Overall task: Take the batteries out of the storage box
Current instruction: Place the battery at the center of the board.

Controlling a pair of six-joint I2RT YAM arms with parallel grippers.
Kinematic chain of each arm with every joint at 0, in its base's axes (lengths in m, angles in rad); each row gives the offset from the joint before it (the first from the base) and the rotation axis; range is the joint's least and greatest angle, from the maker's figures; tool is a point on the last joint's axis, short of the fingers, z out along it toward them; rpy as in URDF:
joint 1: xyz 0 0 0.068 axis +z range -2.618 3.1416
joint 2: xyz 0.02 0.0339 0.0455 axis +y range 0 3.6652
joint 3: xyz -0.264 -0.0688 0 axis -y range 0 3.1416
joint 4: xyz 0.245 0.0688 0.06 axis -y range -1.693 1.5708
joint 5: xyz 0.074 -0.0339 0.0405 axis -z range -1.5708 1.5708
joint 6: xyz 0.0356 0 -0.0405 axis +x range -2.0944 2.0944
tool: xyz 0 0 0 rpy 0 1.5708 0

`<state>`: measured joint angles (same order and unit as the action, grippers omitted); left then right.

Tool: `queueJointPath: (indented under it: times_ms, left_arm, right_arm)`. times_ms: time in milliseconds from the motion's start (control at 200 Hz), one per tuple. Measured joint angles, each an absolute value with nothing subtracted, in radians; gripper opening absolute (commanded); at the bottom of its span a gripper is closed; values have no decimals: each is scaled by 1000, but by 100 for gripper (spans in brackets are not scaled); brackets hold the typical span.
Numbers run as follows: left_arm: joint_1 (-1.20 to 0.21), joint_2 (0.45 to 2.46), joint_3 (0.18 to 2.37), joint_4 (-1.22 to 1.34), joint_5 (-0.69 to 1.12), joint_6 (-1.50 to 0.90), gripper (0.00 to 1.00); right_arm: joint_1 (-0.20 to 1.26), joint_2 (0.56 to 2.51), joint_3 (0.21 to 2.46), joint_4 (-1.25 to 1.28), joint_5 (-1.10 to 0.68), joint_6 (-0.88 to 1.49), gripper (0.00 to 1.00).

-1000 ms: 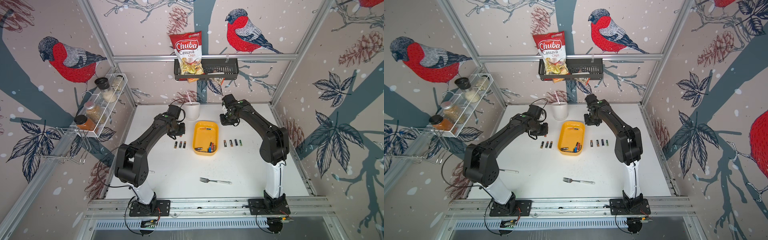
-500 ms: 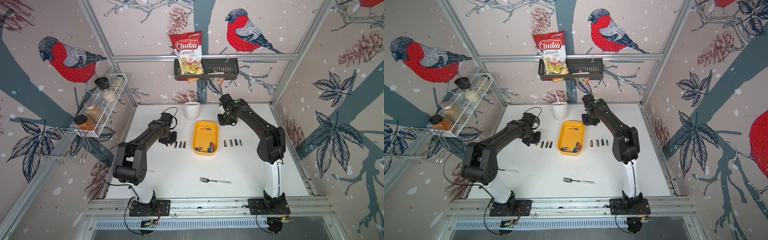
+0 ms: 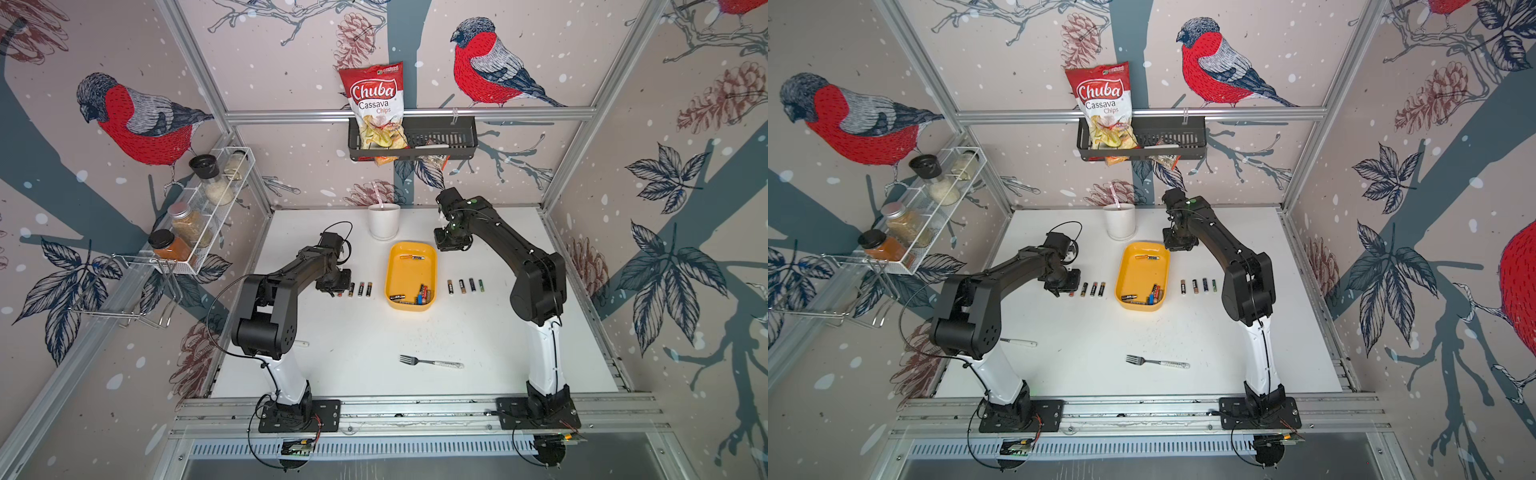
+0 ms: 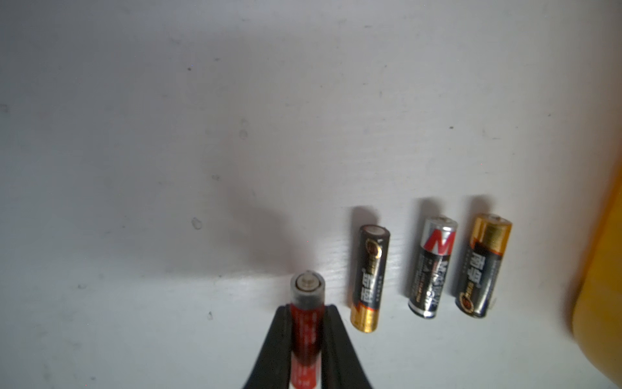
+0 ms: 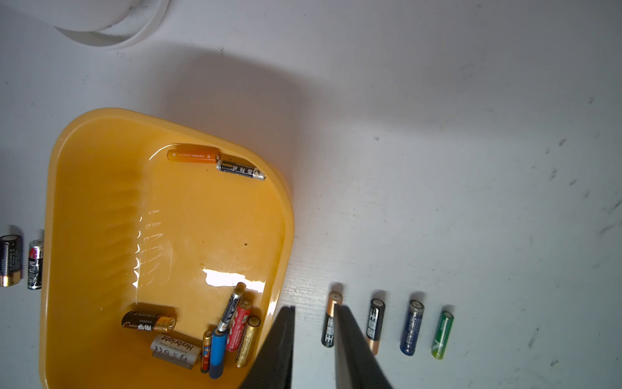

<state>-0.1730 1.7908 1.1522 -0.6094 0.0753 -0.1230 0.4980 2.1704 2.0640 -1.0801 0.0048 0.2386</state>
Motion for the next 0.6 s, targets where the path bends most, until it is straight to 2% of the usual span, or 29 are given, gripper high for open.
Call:
queueJointPath:
  times_ms: [600]
  left_arm:
    - [-160,1836,1160,-580,78,-104,16]
  right_arm:
    - [498,2193,2090,-1106,18,239,27]
